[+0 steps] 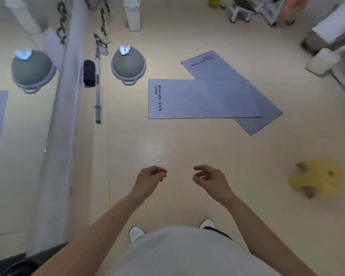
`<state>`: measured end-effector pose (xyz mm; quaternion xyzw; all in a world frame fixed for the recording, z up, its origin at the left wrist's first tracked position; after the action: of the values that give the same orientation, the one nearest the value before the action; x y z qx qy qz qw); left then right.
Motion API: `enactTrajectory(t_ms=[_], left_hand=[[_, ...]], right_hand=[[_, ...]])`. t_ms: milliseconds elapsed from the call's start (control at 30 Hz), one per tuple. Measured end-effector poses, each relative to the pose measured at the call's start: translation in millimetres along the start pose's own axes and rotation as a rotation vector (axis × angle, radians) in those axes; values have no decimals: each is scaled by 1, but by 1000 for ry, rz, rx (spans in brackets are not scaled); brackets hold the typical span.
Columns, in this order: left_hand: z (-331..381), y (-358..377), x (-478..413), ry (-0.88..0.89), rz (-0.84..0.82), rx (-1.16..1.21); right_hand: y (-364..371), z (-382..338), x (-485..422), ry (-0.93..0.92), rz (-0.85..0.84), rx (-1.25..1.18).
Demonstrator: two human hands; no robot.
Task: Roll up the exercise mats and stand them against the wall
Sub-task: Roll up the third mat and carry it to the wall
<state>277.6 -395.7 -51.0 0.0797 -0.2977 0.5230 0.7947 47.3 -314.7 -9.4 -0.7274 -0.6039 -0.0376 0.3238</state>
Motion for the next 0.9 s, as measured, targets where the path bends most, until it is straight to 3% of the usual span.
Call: enactTrajectory(t_ms=[400, 633, 900], left_hand=[[104, 335, -43, 1, -281, -175], [140, 434, -97, -66, -358, -246], [192, 552, -246, -127, -405, -271]], right_hand=[[-262, 205, 17, 214, 289, -211], [-356, 266, -33, 308, 332, -273], [-473, 318, -129, 439, 354, -310]])
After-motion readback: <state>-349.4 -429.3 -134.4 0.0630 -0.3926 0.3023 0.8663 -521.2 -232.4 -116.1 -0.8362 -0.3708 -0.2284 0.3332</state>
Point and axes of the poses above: each hand's wrist, its own x-axis away from the middle knuckle, its own y-axis out of the palm, z = x × y, the point moved 8 cm from there along -x, towards the middle knuckle
